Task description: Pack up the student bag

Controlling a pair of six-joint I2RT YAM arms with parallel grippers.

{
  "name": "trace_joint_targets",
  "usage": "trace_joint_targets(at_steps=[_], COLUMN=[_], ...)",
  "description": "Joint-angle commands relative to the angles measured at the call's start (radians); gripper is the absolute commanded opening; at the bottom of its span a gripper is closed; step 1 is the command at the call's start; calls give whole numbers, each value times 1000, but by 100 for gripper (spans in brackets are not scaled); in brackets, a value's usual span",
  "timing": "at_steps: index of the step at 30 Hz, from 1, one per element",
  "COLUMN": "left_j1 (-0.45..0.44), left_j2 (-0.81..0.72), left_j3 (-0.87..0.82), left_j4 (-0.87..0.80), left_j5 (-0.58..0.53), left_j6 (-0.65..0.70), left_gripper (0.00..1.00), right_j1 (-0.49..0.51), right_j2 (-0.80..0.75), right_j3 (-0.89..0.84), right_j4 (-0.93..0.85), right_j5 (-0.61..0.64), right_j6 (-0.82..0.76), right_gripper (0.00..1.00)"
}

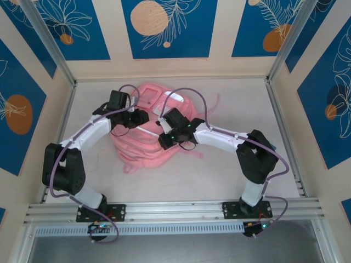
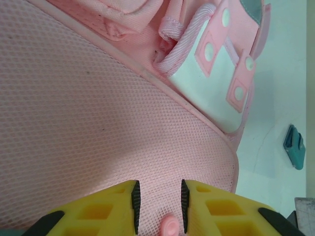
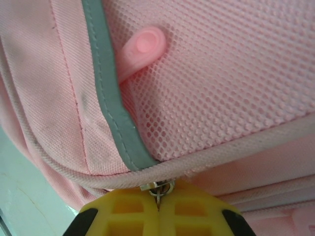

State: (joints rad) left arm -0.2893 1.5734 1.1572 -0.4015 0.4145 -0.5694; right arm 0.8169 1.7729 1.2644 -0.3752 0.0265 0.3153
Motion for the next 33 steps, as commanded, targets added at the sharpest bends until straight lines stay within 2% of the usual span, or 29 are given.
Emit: trace_joint_targets(at_steps=[1,7,14,19,25,32,33], left_j1=[-22,-64,-114,-129,-128,-122,-119], left_j2=[37,111,202,242,261,235,220], left_j3=[34,75,125,122,81,74,78], left_j4=[27,27,6,-13,50,89,84], left_j5=[30,-38,-162,-228,-215,-169,-159], left_j6=[-9,-43,-114,-173,-234,-258,-255], left_gripper=[27,20,7,3,2,6,9], right_j1=[1,8,42,97,122,102,92], right_j2=[-27,-89,-107,-110,-108,-149,-179], right_j3=[9,-36,-65,-71,-98,-146,-173], right_j4=[31,-21,-72,-59,146,188,195], right_j5=[18,-54,-52,-59,-198,-146,-140], right_j6=[-1,-34,-49,-17,139,219,236], right_gripper=[0,0,0,0,0,1,5])
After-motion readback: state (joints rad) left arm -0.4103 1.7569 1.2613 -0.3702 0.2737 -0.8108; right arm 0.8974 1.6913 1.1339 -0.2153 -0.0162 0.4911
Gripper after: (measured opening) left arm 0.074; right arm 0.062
